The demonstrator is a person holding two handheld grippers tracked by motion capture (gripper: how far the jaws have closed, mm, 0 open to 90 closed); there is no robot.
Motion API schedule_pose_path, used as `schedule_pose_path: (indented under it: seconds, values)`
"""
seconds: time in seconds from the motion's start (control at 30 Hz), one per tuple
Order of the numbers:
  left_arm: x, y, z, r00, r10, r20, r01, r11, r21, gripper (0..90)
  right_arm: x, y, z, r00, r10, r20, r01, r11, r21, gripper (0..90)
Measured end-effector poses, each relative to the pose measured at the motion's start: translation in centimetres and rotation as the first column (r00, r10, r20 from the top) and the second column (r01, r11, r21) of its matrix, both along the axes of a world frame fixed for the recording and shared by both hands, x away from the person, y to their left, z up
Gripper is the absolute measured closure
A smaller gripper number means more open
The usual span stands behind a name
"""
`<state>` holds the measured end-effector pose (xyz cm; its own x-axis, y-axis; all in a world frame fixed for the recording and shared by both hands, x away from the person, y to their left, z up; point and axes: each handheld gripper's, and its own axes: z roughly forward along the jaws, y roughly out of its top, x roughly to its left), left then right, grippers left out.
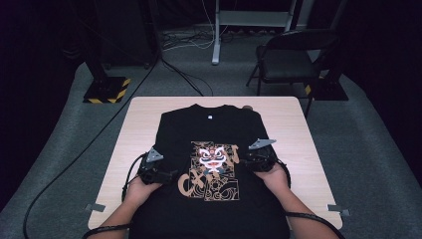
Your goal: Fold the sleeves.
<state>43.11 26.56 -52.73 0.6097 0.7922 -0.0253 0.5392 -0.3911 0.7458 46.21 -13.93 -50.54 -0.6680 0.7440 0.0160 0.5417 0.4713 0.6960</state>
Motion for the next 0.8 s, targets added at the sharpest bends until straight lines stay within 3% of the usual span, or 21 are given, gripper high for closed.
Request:
schedule_pose_path:
  seconds: [0.07, 0.33, 0.47, 0.6, 0.67, 0.8]
  values:
    - [0.0, 0.0, 0.0, 1.0, 0.0, 0.0, 0.0, 1.0, 0.0, 6.7, 0.0, 0.23, -0.34, 0.9999, -0.001, -0.016, 0.001, 1.0, -0.017, 55.0]
    - [0.0, 0.0, 0.0, 1.0, 0.0, 0.0, 0.0, 1.0, 0.0, 6.7, -0.22, 0.72, -0.6, 0.9998, -0.009, 0.017, 0.01, 0.999, -0.044, 55.1]
    - [0.0, 0.0, 0.0, 1.0, 0.0, 0.0, 0.0, 1.0, 0.0, 6.7, -0.34, 0.84, -0.59, 0.9987, -0.034, 0.039, 0.036, 0.997, -0.065, 67.8]
    - [0.0, 0.0, -0.01, 1.0, 0.0, 0.0, 0.0, 1.0, -0.001, 6.7, -0.29, 0.64, -0.5, 0.9985, -0.024, 0.05, 0.028, 0.997, -0.075, 85.3]
    - [0.0, 0.0, 0.0, 1.0, 0.0, 0.0, 0.0, 1.0, 0.0, 6.7, -0.28, 0.57, -0.42, 0.9984, -0.026, 0.049, 0.03, 0.997, -0.076, 86.7]
    - [0.0, 0.0, 0.0, 1.0, 0.0, 0.0, 0.0, 1.0, 0.0, 6.7, -0.36, 0.33, -0.01, 0.998, -0.034, 0.053, 0.035, 0.999, -0.025, 87.4]
